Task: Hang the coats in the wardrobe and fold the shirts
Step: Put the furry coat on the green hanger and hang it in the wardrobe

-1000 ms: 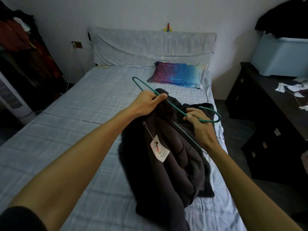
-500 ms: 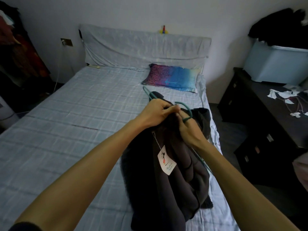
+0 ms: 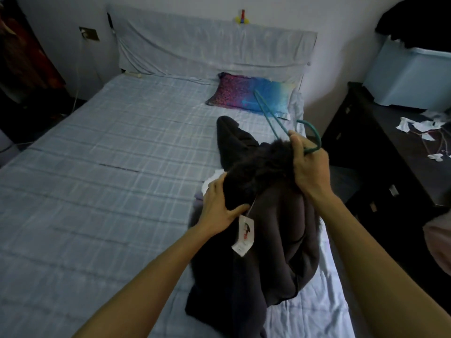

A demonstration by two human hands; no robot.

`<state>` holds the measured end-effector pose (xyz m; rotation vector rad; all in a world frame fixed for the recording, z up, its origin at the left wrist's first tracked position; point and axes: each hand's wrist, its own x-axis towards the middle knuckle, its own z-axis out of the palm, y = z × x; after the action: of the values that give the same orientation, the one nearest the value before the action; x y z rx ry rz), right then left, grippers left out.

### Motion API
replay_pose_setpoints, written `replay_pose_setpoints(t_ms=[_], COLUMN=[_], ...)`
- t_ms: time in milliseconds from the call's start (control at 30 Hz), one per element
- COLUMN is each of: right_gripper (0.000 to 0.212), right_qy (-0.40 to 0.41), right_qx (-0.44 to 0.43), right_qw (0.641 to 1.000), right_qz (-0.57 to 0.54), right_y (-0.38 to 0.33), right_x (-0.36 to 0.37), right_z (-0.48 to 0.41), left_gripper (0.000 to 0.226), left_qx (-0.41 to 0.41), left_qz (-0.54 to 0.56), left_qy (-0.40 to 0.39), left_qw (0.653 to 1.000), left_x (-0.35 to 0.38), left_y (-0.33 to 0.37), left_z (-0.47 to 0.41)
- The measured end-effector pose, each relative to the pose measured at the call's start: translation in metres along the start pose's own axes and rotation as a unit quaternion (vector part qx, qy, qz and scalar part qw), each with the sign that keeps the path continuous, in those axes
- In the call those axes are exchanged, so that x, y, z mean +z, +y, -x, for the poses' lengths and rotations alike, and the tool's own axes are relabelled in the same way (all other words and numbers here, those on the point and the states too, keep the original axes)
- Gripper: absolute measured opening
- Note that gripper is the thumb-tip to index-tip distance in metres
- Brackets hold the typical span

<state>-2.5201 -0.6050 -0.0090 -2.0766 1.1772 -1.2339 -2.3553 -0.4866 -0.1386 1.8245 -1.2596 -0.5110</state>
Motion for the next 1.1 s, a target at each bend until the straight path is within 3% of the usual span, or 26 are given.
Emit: replay_pose_setpoints(t_ms=[133, 233, 333, 400, 567, 700, 833, 900, 967, 1100], right_gripper=[0.034, 0.033, 0.038, 0.042, 0.048, 0.033, 0.023, 0.024, 0.025, 0.018], right_qy=[0.019, 0.030, 0.050, 0.074, 0.057, 0.061, 0.065, 0.029, -0.024, -0.069], right_qx=[-0.032, -0.040, -0.017, 0.005, 0.081, 0.049, 0.060, 0.129, 0.171, 0.132], right_qw=[0.999, 0.998, 0.999, 0.996, 0.982, 0.979, 0.990, 0.989, 0.962, 0.957], right_qz=[-0.027, -0.025, 0.006, 0.054, 0.158, 0.188, 0.105, -0.061, -0.213, -0.247], right_y=[-0.001, 0.002, 0.014, 0.026, 0.044, 0.028, 0.017, 0.013, 0.005, -0.007], right_x=[-0.015, -0.023, -0.038, -0.052, -0.062, -0.052, -0.046, -0.046, -0.048, -0.070], right_z=[0.001, 0.003, 0.003, 0.002, 0.007, 0.018, 0.035, 0.039, 0.043, 0.049], left_gripper=[0.111, 0.085, 0.039, 0.027, 0.025, 0.032, 0.032, 0.033, 0.035, 0.032], left_qx=[-0.249, -0.285, -0.268, -0.219, -0.107, -0.100, -0.078, -0.073, -0.073, -0.078], left_qz=[-0.013, 0.047, -0.001, -0.027, -0.057, -0.127, -0.192, -0.212, -0.226, -0.248], left_qy=[0.012, -0.044, -0.025, 0.038, 0.103, 0.128, 0.110, 0.102, 0.095, 0.086], left_qw=[0.968, 0.956, 0.963, 0.975, 0.987, 0.979, 0.972, 0.969, 0.967, 0.962], left_x=[0.036, 0.041, 0.018, -0.010, -0.071, -0.096, -0.101, -0.100, -0.100, -0.105], left_y=[-0.026, -0.024, -0.014, -0.003, 0.049, 0.088, 0.110, 0.116, 0.120, 0.122], left_z=[0.010, -0.003, -0.031, -0.051, -0.086, -0.096, -0.093, -0.090, -0.088, -0.088])
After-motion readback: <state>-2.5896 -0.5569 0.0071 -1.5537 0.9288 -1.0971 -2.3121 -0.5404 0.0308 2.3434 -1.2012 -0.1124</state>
